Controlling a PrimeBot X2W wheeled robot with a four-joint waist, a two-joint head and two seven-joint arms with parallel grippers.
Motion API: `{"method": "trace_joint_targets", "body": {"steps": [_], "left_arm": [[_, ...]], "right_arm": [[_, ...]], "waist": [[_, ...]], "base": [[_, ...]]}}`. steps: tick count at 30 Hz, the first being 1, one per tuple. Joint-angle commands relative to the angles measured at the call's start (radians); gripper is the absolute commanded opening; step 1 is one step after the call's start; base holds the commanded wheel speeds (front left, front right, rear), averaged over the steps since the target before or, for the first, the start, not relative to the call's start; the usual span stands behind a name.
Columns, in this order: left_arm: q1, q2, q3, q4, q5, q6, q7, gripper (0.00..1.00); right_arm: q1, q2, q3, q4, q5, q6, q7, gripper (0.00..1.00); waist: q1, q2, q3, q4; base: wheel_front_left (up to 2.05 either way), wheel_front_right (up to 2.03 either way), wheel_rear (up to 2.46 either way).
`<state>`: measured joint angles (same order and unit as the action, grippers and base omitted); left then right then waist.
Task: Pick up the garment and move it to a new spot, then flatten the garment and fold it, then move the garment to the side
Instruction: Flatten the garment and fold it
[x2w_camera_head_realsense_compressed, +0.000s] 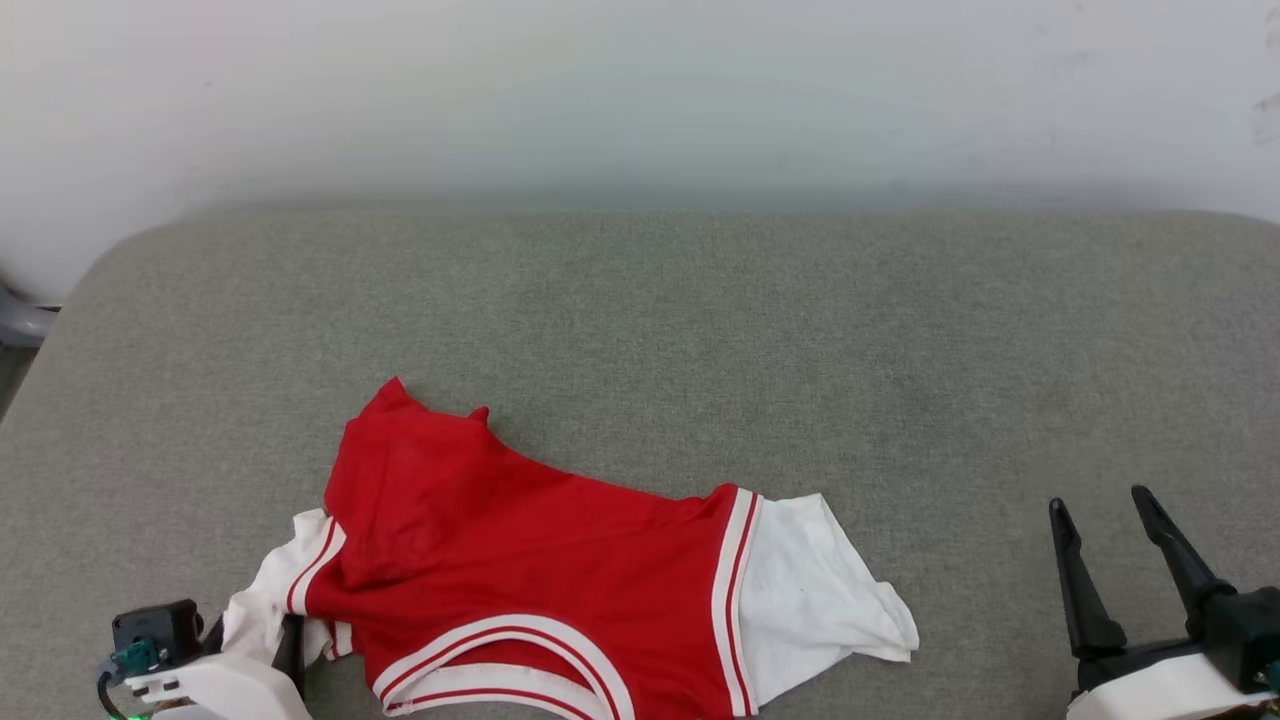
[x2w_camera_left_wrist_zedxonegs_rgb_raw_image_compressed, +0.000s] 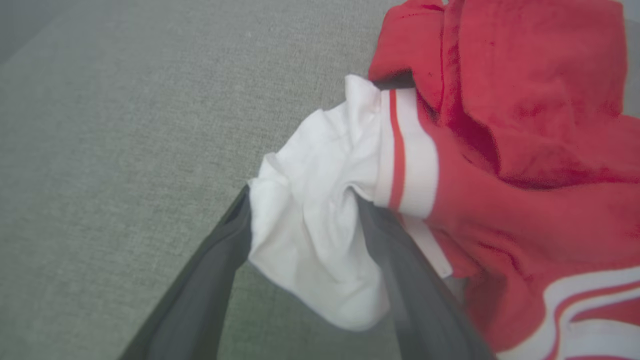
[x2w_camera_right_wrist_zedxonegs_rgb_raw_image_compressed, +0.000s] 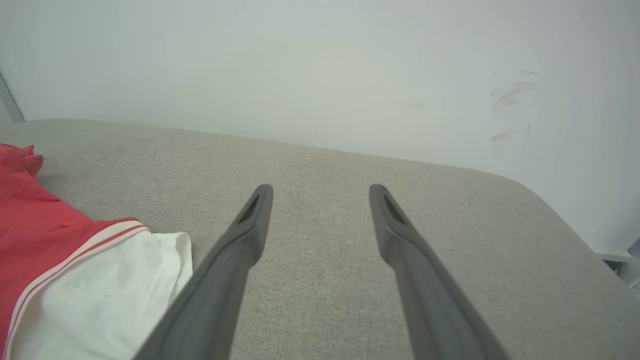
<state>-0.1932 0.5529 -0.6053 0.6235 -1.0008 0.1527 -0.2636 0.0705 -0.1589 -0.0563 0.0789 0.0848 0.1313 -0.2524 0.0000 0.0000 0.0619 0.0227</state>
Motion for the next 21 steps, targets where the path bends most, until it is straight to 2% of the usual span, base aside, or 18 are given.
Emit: {"method": "trace_joint_targets", "body": {"steps": [1,8,11,16,21], "left_arm": [[0.006,-0.006,0.047,-0.041,0.069,0.015,-0.001,1.0],[0.095,-0.017,0.187,-0.235,0.308,0.074,-0.002,1.0],[0.127,-0.022,0.213,-0.287,0.361,0.093,-0.002,1.0],[0.187,-0.036,0.272,-0.411,0.474,0.137,-0.002,1.0],[0.218,-0.065,0.287,-0.518,0.577,0.165,-0.002,1.0]], "right_arm": [[-0.016,-0.025,0.005,-0.019,-0.004,-0.001,0.009,1.0],[-0.082,-0.138,0.042,-0.104,0.007,-0.001,0.067,1.0],[-0.104,-0.177,0.061,-0.129,0.018,-0.001,0.093,1.0],[-0.142,-0.278,0.134,-0.213,0.062,-0.001,0.215,1.0],[-0.173,-0.38,0.271,-0.244,0.172,-0.001,0.426,1.0]], "waist": [[0.0,0.0,-0.022,0.012],[0.0,0.0,-0.048,0.025],[0.0,0.0,-0.052,0.028],[0.0,0.0,-0.057,0.031],[0.0,0.0,-0.057,0.038]], "base": [[0.0,0.0,0.0],[0.0,0.0,0.0],[0.0,0.0,0.0],[0.0,0.0,0.0],[0.0,0.0,0.0]]}}
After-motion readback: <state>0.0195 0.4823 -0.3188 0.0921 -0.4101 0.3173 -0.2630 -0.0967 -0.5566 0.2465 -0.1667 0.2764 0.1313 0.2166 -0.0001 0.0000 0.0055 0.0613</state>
